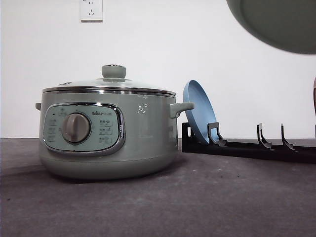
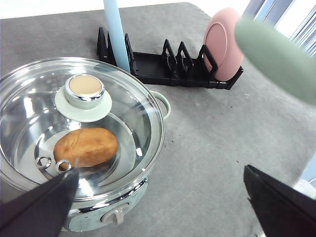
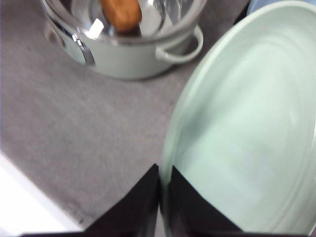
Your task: Transfer potato from steamer to green plate
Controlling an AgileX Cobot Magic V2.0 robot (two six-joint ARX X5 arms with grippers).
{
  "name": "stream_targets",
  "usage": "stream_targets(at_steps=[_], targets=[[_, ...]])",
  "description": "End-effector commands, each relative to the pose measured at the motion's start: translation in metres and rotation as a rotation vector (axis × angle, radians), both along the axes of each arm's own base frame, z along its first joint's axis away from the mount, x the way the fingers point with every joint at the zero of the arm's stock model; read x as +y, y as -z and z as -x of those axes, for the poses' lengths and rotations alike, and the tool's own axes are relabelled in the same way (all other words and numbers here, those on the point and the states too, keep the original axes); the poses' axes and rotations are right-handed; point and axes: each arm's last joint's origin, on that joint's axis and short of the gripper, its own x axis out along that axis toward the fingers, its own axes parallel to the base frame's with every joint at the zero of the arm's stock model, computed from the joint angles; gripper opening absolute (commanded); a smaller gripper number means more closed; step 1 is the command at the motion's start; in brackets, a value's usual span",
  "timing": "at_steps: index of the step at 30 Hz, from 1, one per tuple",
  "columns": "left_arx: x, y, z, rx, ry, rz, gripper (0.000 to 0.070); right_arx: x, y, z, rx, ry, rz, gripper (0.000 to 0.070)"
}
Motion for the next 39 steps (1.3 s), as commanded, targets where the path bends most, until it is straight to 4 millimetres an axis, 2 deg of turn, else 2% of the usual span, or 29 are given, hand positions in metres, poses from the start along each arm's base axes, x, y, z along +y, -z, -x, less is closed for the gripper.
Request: stream_targets(at_steps=[1, 7, 13, 19, 22, 31, 39], targets=[[-0.001, -0.007, 0.000, -0.023, 0.006, 0.007, 0.0700, 0.010, 0.011, 0.003, 0.029, 0.043, 0.001, 0.0000], [-0.001, -0.007, 0.000, -0.023, 0.006, 0.007, 0.0700, 0.033, 0.069, 0.013, 0.098, 0.028, 0.065, 0.0000], [-0.001, -0.007, 0.000, -0.022, 0.006, 0.007, 0.0700, 0.043, 0.127, 0.014, 0.145, 0.063, 0.089, 0.0000], [-0.001, -0.007, 0.000, -0.023, 0.006, 0.007, 0.0700, 0.051, 0.171, 0.010, 0.177, 0.070, 0.148, 0.0000], [-0.001, -0.007, 0.000, -0.023, 0.006, 0.007, 0.0700, 0.058, 0.186, 0.006, 0.191, 0.068, 0.184, 0.0000], [-0.001, -0.007, 0.000, -0.022, 0.006, 0.007, 0.0700, 0.075, 0.213, -0.003, 0.213, 0.044, 0.253, 0.0000], [-0.001, -0.007, 0.000, -0.021, 0.006, 0.006, 0.0700, 0.085, 0.218, -0.008, 0.187, 0.037, 0.196, 0.0000]])
